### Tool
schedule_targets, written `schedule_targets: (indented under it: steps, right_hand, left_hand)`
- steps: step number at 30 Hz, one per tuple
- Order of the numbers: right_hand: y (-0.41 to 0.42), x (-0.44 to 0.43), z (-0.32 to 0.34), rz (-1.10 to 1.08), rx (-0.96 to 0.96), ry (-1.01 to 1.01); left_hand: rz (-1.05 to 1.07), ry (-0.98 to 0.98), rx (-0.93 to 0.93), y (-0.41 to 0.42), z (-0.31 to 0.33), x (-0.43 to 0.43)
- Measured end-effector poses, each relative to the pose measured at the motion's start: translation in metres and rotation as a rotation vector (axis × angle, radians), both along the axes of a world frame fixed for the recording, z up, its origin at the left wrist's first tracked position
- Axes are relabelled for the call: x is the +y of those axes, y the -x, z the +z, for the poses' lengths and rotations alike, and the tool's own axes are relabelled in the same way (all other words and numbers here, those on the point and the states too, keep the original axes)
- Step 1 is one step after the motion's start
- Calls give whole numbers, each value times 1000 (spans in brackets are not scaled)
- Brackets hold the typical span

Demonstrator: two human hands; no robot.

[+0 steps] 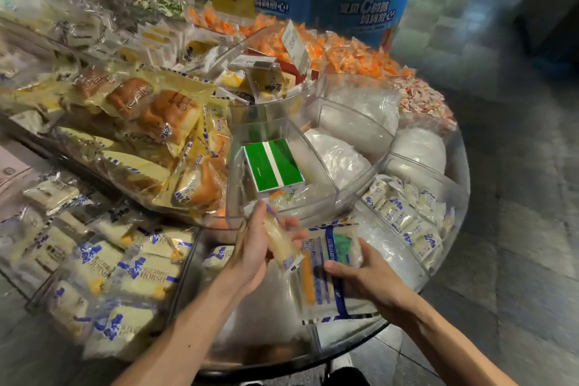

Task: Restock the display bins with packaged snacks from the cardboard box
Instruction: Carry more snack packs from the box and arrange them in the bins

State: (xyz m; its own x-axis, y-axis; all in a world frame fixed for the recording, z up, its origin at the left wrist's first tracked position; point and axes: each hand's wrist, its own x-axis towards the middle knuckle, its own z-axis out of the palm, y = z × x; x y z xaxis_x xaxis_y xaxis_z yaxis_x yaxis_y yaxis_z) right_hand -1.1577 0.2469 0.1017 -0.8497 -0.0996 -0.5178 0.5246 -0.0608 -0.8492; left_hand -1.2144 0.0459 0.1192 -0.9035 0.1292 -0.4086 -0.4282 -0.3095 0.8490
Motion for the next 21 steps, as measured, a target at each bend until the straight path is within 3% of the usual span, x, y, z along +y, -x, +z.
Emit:
schedule_targets:
  steps: [12,17,21]
  right_hand:
    - [58,168,-32,5,-33,35]
    - [84,244,-51,-7,-57,10]
    - [103,281,-51,12,-45,-19]
  left_hand:
    - [-244,91,-171,36,-16,156]
    - [-250,301,-140,63,-21,216]
    - [-284,579,-43,95,-26,240]
